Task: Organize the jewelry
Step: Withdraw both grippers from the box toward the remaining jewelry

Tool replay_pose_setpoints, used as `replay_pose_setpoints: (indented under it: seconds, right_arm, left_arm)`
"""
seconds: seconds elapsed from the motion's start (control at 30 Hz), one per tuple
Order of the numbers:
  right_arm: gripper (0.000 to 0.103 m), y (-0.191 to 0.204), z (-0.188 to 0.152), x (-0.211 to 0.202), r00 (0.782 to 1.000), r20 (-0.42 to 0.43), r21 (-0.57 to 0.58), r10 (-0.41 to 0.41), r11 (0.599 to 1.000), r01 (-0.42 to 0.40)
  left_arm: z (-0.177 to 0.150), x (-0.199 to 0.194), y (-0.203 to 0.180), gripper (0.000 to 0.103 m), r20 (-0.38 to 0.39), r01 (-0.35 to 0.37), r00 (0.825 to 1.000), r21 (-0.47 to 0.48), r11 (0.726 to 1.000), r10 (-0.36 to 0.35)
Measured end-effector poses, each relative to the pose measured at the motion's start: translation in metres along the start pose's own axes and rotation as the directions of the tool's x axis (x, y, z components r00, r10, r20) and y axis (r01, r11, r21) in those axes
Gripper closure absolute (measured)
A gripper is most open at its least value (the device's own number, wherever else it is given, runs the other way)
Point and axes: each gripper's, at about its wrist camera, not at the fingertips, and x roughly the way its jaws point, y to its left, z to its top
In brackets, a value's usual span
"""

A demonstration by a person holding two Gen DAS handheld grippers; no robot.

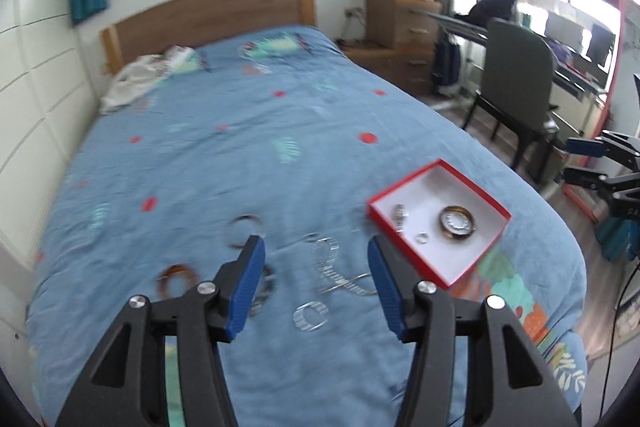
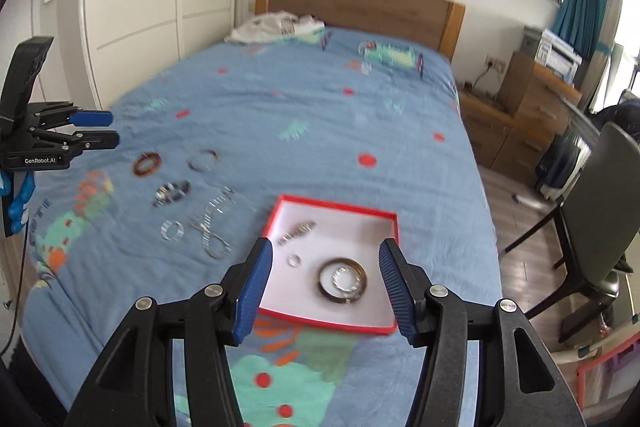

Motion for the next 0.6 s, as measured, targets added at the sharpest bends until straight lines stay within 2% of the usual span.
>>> replay_pose_setpoints:
  seconds: [0.17,0.3,0.43,0.6]
  right_arm:
    - [0.046,0.036,0.002,-0.035,0.998,0.054,-0.001,0.020,1.000,-0.020]
    - [0.046,0.059,-0.003,-0.045,0.996,0.073,-0.012,0.053,0.999,-0.052]
    - [0.046,0.077,-0.005,-0.035,0.993,0.062,-0.038,0.096,0.995,-0.094]
    - [0.046,0.092,-0.006,-0.008,0.988,0.045,-0.055,0.145,0.988,-0.142]
  left_arm:
    - [-0.033,-0.049,0.041,0.049,0.032,-0.075,0.997,-0.053,0.996,0.077]
    - [-0.056,-0.070,0.069,0.049,0.041,-0.119,0.991,-0.107,0.987,0.124]
    - [-0.077,-0.073,0.096,0.049,0.030,-0.136,0.989,-0.170,0.976,0.143]
    - [-0.101,-0.052,0.115,0.049,-0.010,-0.136,0.990,-0.225,0.965,0.138]
